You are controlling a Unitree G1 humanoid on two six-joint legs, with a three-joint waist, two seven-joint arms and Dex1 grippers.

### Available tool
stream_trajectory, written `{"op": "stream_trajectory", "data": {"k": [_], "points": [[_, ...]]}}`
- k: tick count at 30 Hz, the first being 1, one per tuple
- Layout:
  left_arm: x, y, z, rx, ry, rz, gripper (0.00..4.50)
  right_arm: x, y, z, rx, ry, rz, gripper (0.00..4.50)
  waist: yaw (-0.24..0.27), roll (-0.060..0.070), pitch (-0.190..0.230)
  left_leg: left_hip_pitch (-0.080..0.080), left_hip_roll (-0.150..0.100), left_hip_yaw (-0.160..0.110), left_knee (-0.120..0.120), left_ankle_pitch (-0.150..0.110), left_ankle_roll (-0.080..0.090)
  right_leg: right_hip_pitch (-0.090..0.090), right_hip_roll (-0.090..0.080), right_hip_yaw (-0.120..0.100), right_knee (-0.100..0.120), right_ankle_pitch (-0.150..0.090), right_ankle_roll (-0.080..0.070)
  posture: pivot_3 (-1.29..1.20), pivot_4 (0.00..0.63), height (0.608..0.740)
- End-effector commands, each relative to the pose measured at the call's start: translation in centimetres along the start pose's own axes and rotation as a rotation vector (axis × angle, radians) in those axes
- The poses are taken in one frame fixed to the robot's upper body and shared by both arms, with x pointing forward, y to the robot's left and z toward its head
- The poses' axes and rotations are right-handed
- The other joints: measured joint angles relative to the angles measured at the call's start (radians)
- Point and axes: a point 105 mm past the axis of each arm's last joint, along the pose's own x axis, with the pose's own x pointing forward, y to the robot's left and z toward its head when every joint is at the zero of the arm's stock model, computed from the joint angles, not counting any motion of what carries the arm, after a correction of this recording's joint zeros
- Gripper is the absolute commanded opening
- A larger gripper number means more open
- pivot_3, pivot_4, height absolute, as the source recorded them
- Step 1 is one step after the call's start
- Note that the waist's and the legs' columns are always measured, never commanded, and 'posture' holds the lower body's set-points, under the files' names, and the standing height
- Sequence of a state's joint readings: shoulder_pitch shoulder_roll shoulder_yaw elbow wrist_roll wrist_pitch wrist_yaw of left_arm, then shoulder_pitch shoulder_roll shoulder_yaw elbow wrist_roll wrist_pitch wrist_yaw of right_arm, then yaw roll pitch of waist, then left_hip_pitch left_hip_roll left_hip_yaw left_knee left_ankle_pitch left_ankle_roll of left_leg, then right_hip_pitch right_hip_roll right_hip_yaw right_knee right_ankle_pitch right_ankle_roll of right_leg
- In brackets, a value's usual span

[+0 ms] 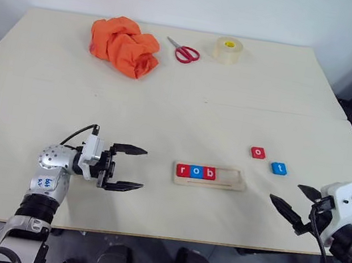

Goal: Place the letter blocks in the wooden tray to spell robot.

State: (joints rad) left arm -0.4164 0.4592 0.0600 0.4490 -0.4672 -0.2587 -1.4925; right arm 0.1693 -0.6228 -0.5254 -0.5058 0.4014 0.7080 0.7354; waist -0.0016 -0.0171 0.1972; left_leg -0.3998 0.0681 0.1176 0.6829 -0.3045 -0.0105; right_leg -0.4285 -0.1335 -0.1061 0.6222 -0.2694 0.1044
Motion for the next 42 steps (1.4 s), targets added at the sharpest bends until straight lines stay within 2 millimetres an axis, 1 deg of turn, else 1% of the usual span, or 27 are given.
{"op": "stream_trajectory", "data": {"k": [1, 9, 12, 14, 16, 19, 24, 26, 31, 33, 38, 41, 42], "points": [[-0.2, 0.3, 0.5, 0.023, -0.003, -0.002, 4.5, -0.4, -0.4, 0.9, -0.017, -0.049, -0.022, 4.45, 0.0, 0.0, 0.0, 0.0, 0.0, 0.0, 0.0, 0.0, 0.0, 0.0, 0.0, 0.0, 0.0, 0.0, 0.0, 0.0, 0.15, 0.74], [-0.3, 0.2, 0.6, 0.027, -0.001, -0.007, 4.5, 0.0, -0.3, 0.8, -0.018, -0.054, -0.01, 4.45, 0.001, 0.0, 0.0, 0.0, 0.0, 0.0, 0.0, 0.0, 0.0, 0.0, 0.0, 0.0, 0.0, 0.0, 0.0, 0.0, 0.15, 0.74], [-0.3, 0.1, 0.7, 0.026, -0.001, -0.01, 4.5, 0.6, -0.3, 1.4, -0.012, -0.074, -0.009, 4.45, 0.0, 0.0, 0.0, 0.0, 0.0, 0.0, 0.0, 0.0, 0.0, 0.0, 0.0, 0.0, 0.0, 0.0, 0.0, 0.0, 0.15, 0.74], [-0.2, 0.1, 0.7, 0.026, -0.001, -0.012, 4.5, 1.7, 0.0, 2.2, -0.001, -0.098, -0.007, 4.45, -0.003, 0.0, 0.0, 0.0, 0.0, 0.001, 0.0, 0.0, 0.0, 0.0, 0.0, 0.0, 0.0, 0.001, 0.0, 0.0, 0.15, 0.74], [-0.1, 0.0, 0.7, 0.026, -0.003, -0.014, 4.5, 3.5, 0.2, 3.1, -0.001, -0.12, -0.021, 4.45, -0.01, 0.0, 0.0, 0.001, 0.0, 0.001, 0.0, 0.0, 0.0, 0.0, 0.0, 0.0, 0.0, 0.001, 0.0, 0.0, 0.15, 0.74], [0.2, -0.1, 0.7, 0.026, -0.008, -0.018, 4.5, 5.8, -0.6, 4.0, 0.022, -0.141, -0.088, 4.45, -0.011, 0.0, 0.0, 0.001, 0.001, 0.0, 0.0, 0.001, 0.0, 0.0, 0.0, 0.0, 0.0, 0.002, -0.001, 0.0, 0.15, 0.74], [0.5, -0.5, 0.6, 0.026, -0.017, -0.024, 4.5, 9.6, -1.2, 4.2, 0.047, -0.116, -0.172, 4.45, -0.004, 0.0, 0.0, -0.001, 0.0, 0.001, 0.0, 0.001, 0.0, -0.001, 0.0, 0.0, 0.0, 0.002, -0.001, 0.0, 0.15, 0.74], [0.6, -0.6, 0.7, 0.027, -0.018, -0.021, 4.5, 10.6, -1.6, 4.2, 0.069, -0.101, -0.205, 4.45, -0.003, 0.0, 0.0, -0.002, 0.0, 0.001, 0.0, 0.001, 0.0, -0.001, 0.0, 0.0, 0.0, 0.002, -0.001, 0.0, 0.15, 0.74], [0.5, -0.8, 0.6, 0.026, -0.017, -0.007, 4.5, 12.6, -1.3, 4.0, 0.095, -0.069, -0.222, 4.45, -0.004, 0.0, 0.0, -0.003, 0.0, 0.001, 0.0, 0.002, -0.002, -0.001, 0.0, 0.0, 0.0, 0.002, -0.001, 0.0, 0.15, 0.74], [0.5, -0.8, 0.6, 0.026, -0.017, -0.004, 4.5, 13.1, -1.3, 3.6, 0.094, -0.045, -0.24, 4.45, -0.005, 0.0, 0.0, -0.003, 0.0, 0.002, 0.0, 0.002, -0.002, -0.001, 0.0, 0.0, 0.0, 0.003, 0.0, 0.0, 0.15, 0.74], [0.2, -0.7, 0.7, 0.031, -0.014, 0.018, 4.5, 12.8, -0.9, 3.7, 0.107, -0.047, -0.269, 4.45, -0.005, 0.001, -0.001, -0.003, 0.0, 0.002, -0.001, 0.002, -0.001, -0.001, 0.0, 0.0, 0.0, 0.003, 0.0, 0.0, 0.15, 0.74], [0.1, -0.9, 0.6, 0.027, -0.01, 0.018, 4.5, 12.7, -1.0, 3.2, 0.128, -0.037, -0.294, 3.86, -0.005, 0.001, -0.001, -0.003, 0.0, 0.002, -0.001, 0.002, -0.001, -0.002, 0.0, 0.0, 0.0, 0.003, 0.0, 0.0, 0.15, 0.74], [0.1, -0.9, 0.5, 0.026, -0.01, 0.017, 4.5, 12.7, -0.9, 3.1, 0.13, -0.035, -0.296, 3.51, -0.005, 0.001, -0.001, -0.003, 0.0, 0.002, -0.001, 0.002, -0.001, -0.002, 0.0, 0.0, 0.0, 0.003, 0.0, 0.0, 0.15, 0.74]]}}
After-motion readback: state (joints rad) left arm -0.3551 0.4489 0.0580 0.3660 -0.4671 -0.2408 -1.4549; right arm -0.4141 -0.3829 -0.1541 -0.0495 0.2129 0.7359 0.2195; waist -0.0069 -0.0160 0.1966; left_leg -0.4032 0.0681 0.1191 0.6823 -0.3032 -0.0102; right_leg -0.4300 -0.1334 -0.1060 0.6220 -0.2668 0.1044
